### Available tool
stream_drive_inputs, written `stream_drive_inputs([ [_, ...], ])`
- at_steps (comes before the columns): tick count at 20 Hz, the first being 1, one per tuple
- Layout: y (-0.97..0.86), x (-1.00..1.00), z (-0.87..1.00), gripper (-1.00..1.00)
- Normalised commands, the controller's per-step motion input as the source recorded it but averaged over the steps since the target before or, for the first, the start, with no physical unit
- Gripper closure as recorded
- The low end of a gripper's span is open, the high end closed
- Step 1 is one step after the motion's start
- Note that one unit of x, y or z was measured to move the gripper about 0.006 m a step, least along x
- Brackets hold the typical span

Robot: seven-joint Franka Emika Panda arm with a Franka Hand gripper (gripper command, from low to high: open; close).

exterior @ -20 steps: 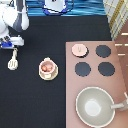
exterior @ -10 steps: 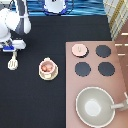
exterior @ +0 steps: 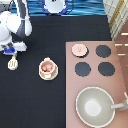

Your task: Take the lid off the pot, put the pot on the plate, and use the tool to push the pot to the front of the table.

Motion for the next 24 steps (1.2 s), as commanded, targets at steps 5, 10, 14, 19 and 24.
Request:
stream_drive_inputs([
  [5,-0.07,0.13,0.26,1.0],
  [10,0.0,0.13,0.4,1.0],
  [14,0.03,0.03,0.64,1.0],
  [19,0.43,-0.02,0.89,1.0],
  [24,0.88,-0.37,0.43,1.0],
])
